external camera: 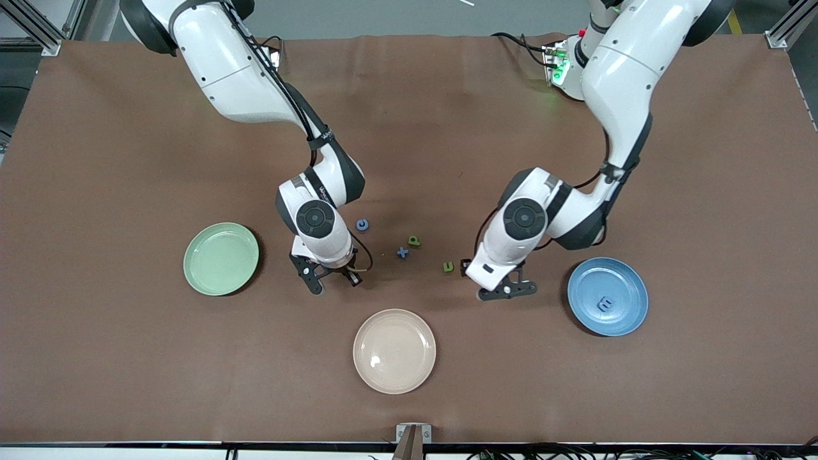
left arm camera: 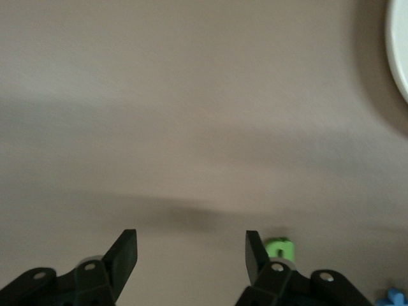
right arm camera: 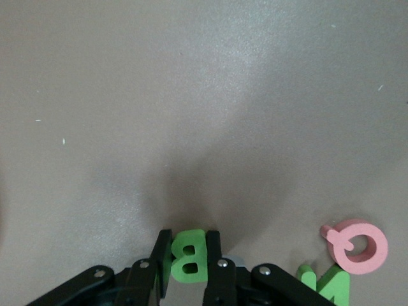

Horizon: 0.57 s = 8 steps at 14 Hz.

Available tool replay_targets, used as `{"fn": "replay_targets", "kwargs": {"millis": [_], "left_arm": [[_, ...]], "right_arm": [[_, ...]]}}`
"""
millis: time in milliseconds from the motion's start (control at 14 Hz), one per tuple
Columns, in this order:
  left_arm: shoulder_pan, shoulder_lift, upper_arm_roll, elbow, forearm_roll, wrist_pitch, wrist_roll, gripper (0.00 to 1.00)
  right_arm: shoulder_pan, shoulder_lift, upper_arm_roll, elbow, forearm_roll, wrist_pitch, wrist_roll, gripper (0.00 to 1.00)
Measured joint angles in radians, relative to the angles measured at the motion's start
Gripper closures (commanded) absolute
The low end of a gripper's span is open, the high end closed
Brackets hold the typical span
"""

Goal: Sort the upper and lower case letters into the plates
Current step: 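Place the B with the right gripper while the left gripper grasps the n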

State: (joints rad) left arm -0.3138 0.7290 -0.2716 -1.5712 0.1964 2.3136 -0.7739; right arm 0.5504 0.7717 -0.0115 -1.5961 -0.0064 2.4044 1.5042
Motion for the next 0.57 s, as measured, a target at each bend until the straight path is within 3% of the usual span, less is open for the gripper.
{"fn": "replay_targets", "kwargs": {"millis": [285, 427, 570], "left_arm": [[-0.087, 0.062, 0.005, 0.048, 0.000, 0.040, -0.065, 0.34], [-0.102, 0.080, 0.008, 0.058, 0.001, 0.053, -0.082, 0.42], [-0.108, 0.091, 0.014, 0.062, 0.002, 0.059, -0.091, 0.43]], "right_arm": [[-0.033, -0.010, -0.011, 0.017, 0.000, -0.037, -0.066, 1.00], [-0.084, -0.056, -0.013, 0.022, 0.002, -0.125, -0.175, 1.00], [-0.151, -0.141, -0.014, -0.029, 0.005, -0.180, -0.314, 1.00]]}}
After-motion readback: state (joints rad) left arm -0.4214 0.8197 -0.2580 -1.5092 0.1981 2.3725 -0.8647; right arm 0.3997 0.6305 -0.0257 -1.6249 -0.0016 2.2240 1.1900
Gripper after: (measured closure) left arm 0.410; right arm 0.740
